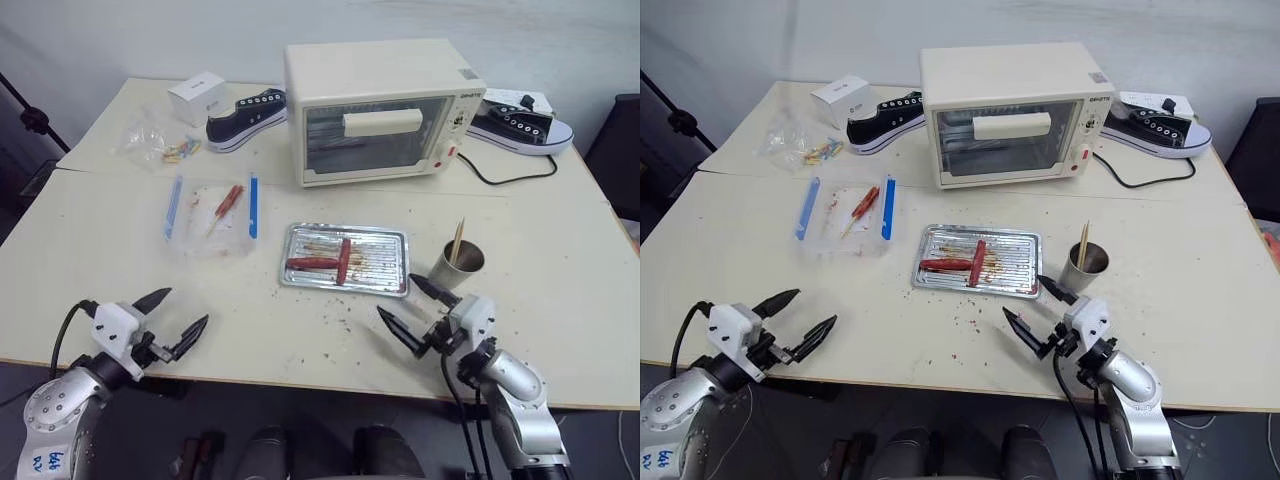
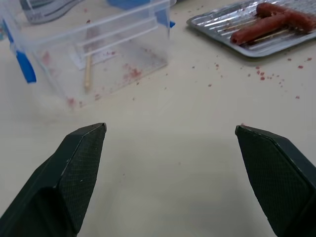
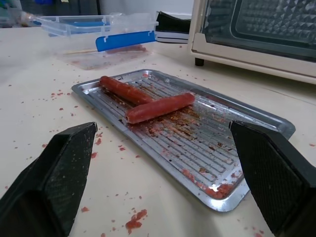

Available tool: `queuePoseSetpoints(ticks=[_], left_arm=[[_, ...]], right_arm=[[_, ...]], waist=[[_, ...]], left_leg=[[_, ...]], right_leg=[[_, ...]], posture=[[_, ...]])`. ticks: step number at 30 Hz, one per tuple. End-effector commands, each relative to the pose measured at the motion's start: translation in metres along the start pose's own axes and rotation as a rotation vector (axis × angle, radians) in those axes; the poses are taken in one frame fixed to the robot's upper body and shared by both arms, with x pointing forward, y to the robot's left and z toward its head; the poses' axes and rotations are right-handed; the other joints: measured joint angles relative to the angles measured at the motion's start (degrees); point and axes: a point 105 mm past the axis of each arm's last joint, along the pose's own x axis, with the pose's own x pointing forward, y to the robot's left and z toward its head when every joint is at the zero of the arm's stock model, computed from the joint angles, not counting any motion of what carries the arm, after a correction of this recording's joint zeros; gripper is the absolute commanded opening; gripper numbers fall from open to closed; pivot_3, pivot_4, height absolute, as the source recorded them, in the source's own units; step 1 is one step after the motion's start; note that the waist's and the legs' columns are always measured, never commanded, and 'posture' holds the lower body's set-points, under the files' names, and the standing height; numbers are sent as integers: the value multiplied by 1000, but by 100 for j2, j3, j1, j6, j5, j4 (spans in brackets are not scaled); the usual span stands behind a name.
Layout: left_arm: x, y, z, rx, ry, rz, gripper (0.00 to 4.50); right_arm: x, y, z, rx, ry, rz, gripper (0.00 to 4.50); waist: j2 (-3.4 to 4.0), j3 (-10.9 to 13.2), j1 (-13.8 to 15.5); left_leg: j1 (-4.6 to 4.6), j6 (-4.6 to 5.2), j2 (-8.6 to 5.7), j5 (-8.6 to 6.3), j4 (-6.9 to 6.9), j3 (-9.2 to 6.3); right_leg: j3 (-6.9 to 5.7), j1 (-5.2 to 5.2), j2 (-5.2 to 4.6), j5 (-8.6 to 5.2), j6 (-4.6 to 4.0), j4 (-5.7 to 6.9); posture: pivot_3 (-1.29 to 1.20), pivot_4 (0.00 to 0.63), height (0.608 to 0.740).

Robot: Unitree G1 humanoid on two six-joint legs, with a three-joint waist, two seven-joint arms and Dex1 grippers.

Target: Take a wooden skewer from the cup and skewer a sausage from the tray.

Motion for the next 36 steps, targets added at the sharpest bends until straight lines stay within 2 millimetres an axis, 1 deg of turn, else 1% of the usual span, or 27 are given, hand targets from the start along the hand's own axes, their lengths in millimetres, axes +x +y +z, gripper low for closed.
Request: queuePoseSetpoints(ticks=[1,4,6,8,10,13,15,16,17,20,22,24,26,30,34,36], left_arm=[[2,-5,8,3,-10,-35,4444],[7,-19,25,-102,-93,-197,4444],[11,-22,39,-140,-146,-285,4444],[17,-24,48,-124,-164,-369,4444],[23,-25,56,-96,-174,-437,4444],[36,-27,70,-60,-205,-530,4444],[47,-29,82,-55,-241,-570,4444],[50,-29,85,-54,-254,-585,4444],[53,-30,87,-55,-261,-598,4444],[58,-31,89,-68,-274,-634,4444],[63,-32,90,-71,-282,-637,4444],[68,-32,92,-64,-294,-633,4444],[72,-32,95,-64,-306,-627,4444],[77,-36,98,-53,-315,-635,4444],[78,-40,101,-39,-320,-640,4444],[78,-42,101,-37,-321,-639,4444]], right_arm=[[4,7,9,-29,-22,43,4500],[-8,5,34,-31,-42,62,4500],[-23,2,51,-42,-23,80,4500],[-43,-5,68,-67,20,73,4500],[-61,-13,80,-91,71,52,4500],[-86,-26,93,-127,150,6,4500],[-95,-35,101,-143,182,-24,4500],[-96,-38,106,-138,174,-36,4500],[-96,-40,111,-130,161,-48,4500],[-89,-35,117,-87,159,-21,4500],[-78,-35,125,-65,142,-8,4500],[-59,-37,135,-39,111,5,4500],[-45,-45,130,-30,200,-28,4500],[-21,-52,119,-10,314,-24,4500],[-7,-67,109,24,387,-104,4500],[-3,-73,105,29,416,-142,4500]], waist=[[0,0,-16],[3,2,-48],[3,2,-33],[3,1,20],[2,0,51],[1,0,66],[1,0,70],[1,0,61],[0,0,50],[1,-1,15],[2,-1,13],[1,0,10],[1,0,27],[-1,1,58],[-1,1,70],[-1,1,72]], left_leg=[[0,-1,1,-1,0,0],[-1,-1,3,-1,-1,0],[-3,-1,4,-1,-1,-6],[-4,0,1,-2,1,-15],[-2,-1,2,-3,1,-18],[0,1,1,-4,0,-18],[1,1,1,-4,0,-17],[2,3,0,-4,1,-16],[2,3,0,-4,1,-15],[14,2,10,-4,0,1],[14,2,10,-4,-2,3],[14,3,9,-3,3,7],[15,5,8,-2,7,6],[-1,4,9,-2,7,0],[-20,5,6,-1,8,-3],[-36,8,3,-2,17,-7]], right_leg=[[0,0,1,-1,-1,1],[0,-2,2,-3,-5,3],[7,1,0,-3,-5,3],[11,9,-6,-3,-6,-6],[13,17,-2,-3,-6,-13],[11,23,4,-3,-6,-18],[8,24,6,-3,-6,-18],[5,25,7,-3,-6,-18],[3,25,9,-3,-6,-18],[-4,23,19,-3,-6,-11],[-4,21,19,-3,-6,-8],[0,20,17,-3,-5,-4],[0,19,14,-2,-4,-2],[4,6,12,-3,-5,-6],[-8,0,14,-2,-4,-1],[-12,-8,12,-1,-1,-2]], posture=[[0,150,740],[0,150,740],[0,150,740],[0,150,740],[0,150,740],[0,150,740],[0,150,740],[0,150,740],[0,150,740],[0,150,740],[0,150,740],[0,150,740],[0,150,740],[0,150,740],[0,150,740],[0,150,740]])
